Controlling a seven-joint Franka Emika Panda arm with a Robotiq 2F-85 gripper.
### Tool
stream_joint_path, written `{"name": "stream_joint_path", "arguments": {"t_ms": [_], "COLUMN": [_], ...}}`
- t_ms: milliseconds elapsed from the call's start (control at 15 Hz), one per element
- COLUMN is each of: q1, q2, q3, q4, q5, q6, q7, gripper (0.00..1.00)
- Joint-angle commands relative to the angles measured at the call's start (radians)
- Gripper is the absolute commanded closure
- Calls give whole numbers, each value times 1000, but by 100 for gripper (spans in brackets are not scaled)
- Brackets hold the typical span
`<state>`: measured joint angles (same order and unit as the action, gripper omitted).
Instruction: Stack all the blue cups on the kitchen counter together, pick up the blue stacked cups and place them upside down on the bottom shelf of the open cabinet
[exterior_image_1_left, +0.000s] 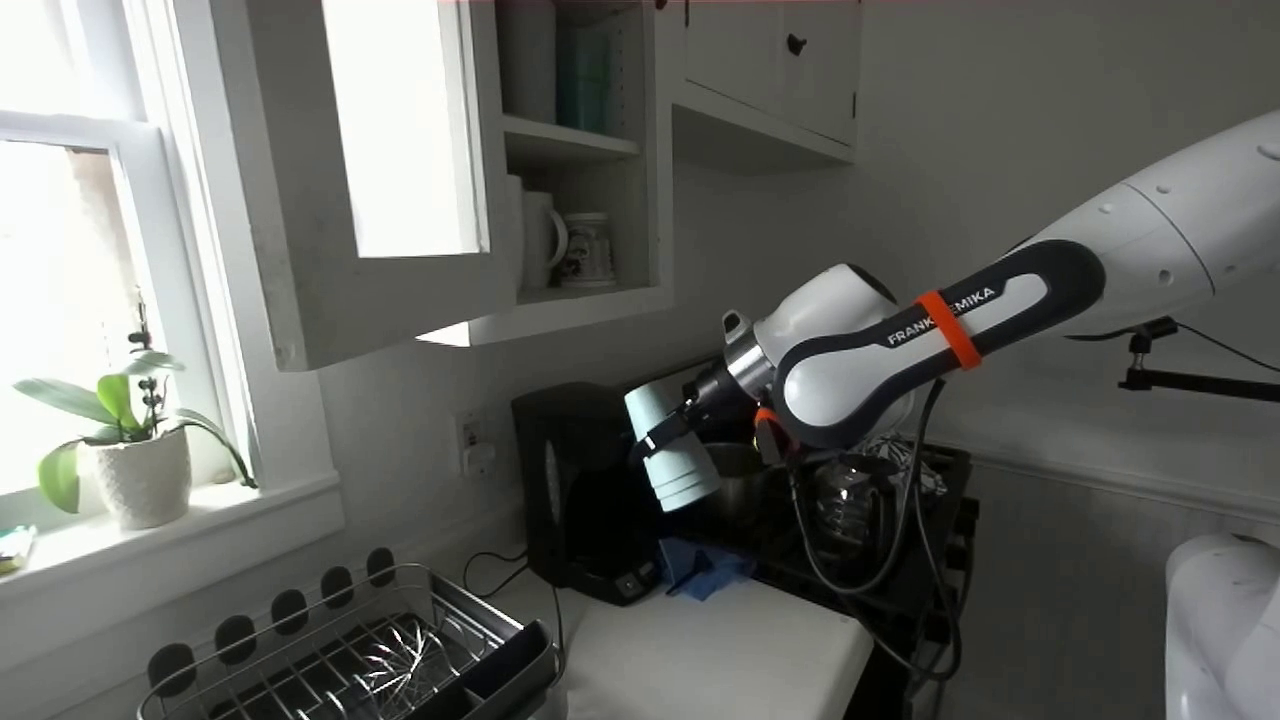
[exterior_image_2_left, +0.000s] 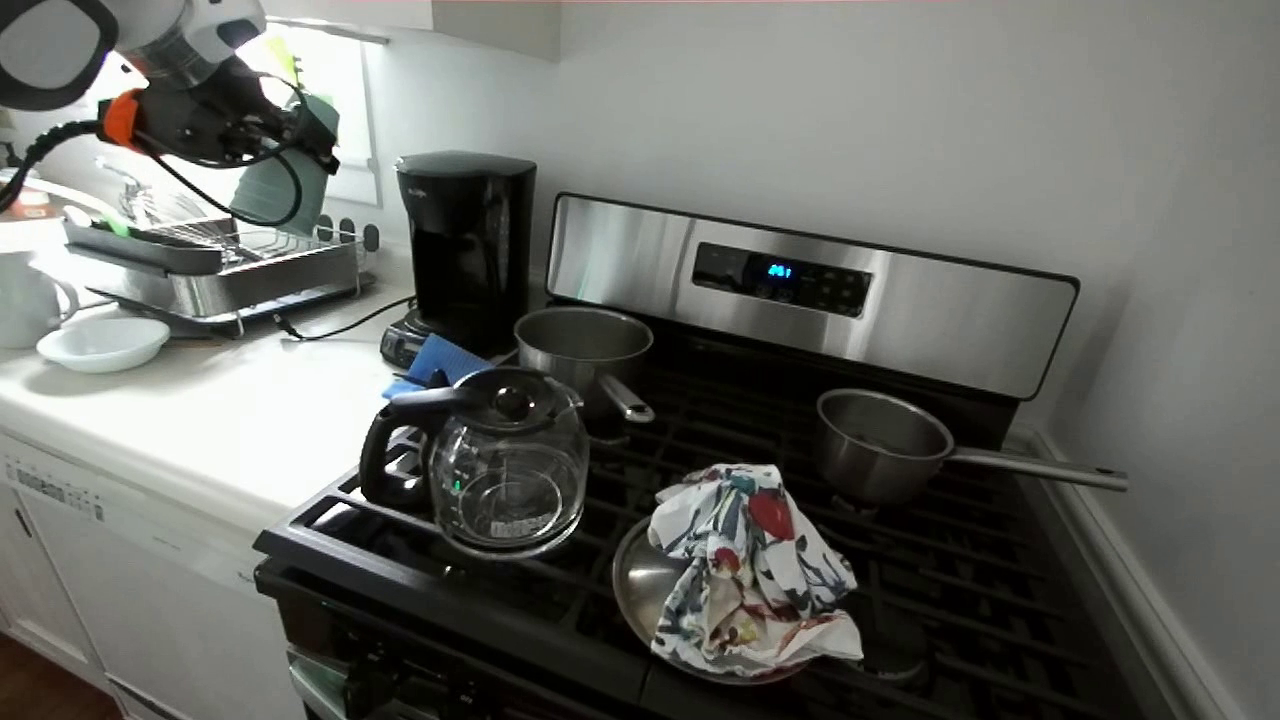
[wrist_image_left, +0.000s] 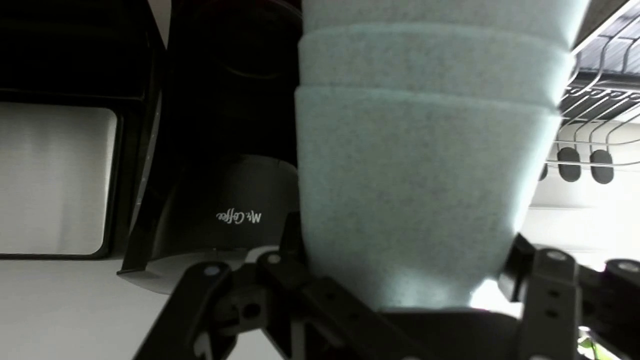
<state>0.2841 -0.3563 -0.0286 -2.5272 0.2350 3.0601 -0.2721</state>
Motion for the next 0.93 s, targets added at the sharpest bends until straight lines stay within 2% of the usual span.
{"name": "stream_joint_path", "arguments": {"t_ms": [0, 333, 867], "q1": [-17, -22, -116], "q2": [-25, -83, -140], "q3": [17, 28, 108], "q4": [-3, -11, 58], "q5": [-19, -26, -72], "q6": [42, 109, 162], "q7": [-2, -15, -34], "gripper": [40, 40, 40]}}
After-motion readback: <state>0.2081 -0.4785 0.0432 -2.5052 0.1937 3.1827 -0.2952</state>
